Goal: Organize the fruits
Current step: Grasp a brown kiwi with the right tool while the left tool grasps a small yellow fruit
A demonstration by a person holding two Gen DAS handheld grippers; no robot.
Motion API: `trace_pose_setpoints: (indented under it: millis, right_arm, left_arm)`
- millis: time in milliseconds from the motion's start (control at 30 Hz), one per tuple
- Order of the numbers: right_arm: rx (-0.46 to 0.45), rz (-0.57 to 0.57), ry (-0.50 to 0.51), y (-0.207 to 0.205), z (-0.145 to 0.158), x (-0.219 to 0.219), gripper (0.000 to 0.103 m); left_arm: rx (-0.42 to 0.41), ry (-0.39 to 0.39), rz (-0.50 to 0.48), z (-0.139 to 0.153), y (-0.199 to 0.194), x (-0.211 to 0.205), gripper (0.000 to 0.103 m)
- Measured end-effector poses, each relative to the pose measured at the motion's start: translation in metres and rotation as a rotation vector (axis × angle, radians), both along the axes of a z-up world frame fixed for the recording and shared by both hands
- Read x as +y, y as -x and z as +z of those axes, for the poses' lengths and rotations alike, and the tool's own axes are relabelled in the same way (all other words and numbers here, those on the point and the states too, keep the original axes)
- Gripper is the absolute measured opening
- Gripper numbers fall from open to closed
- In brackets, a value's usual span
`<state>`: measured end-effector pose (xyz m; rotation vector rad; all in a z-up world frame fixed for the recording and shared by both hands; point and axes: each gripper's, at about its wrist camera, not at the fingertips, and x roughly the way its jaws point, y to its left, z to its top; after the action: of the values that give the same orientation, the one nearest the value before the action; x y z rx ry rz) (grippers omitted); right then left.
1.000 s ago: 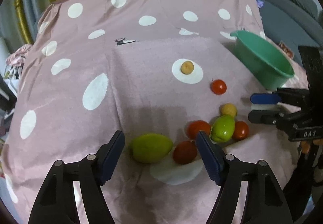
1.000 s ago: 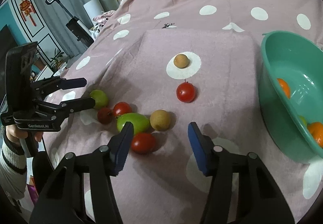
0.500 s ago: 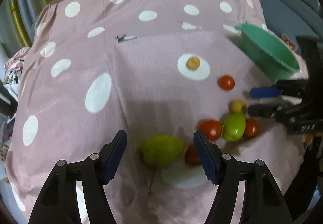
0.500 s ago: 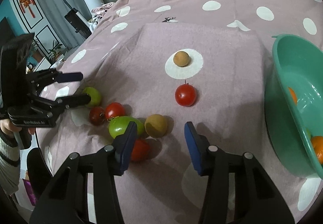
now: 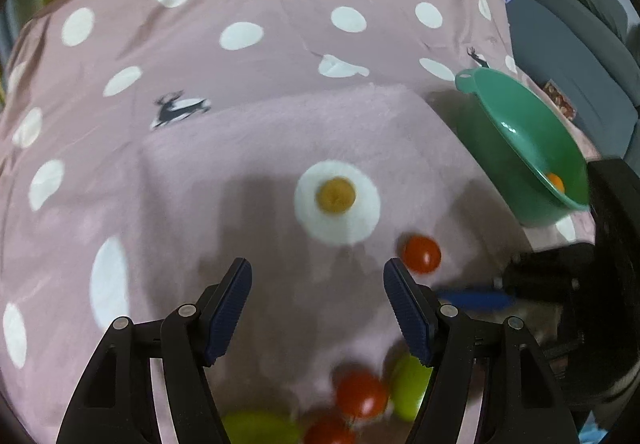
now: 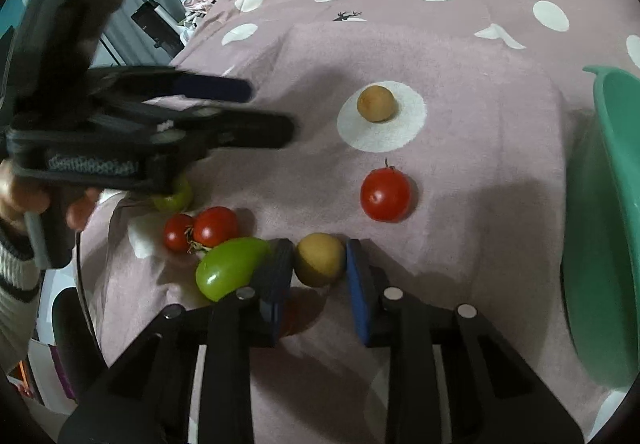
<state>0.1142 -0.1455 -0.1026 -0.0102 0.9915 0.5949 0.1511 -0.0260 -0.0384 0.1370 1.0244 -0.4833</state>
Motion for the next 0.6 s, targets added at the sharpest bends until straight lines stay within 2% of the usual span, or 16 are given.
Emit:
trace_pose_setpoints:
  millis: [300, 333, 367, 433, 467, 600]
  right_arm:
    - [-0.003, -0.008, -0.088, 0.008, -0.002, -0.017, 0.027]
    - [-0.003, -0.006, -0.097, 0.008, -0.001, -0.018, 0.027]
    - [-0.004, -0.003, -0.106, 0.008, -0.001, -0.018, 0.027]
    - [-0.005, -0.003, -0.117, 0.008, -0.001, -0.020, 0.027]
    - [-0.003, -0.005, -0.120, 0.007, -0.001, -0.020, 0.027]
    - [-0.010, -0.005, -0.138, 0.010, 0.002, -0.024, 0.027]
  left_arm:
    - [0.039, -0.016, 0.012, -0.021, -0.039, -0.036, 0.070]
    - [0.043, -0.018, 0.012, -0.024, -0.042, -0.038, 0.066]
    - [0.042, -0.025, 0.016, -0.026, -0.044, -0.040, 0.052]
    - [0.025, -0.059, 0.023, -0.029, -0.047, -0.046, 0.038]
    - [0.012, -0.073, 0.020, -0.029, -0.047, -0.049, 0.027]
    - [-0.043, -0.095, 0.021, -0.024, -0.038, -0.051, 0.026]
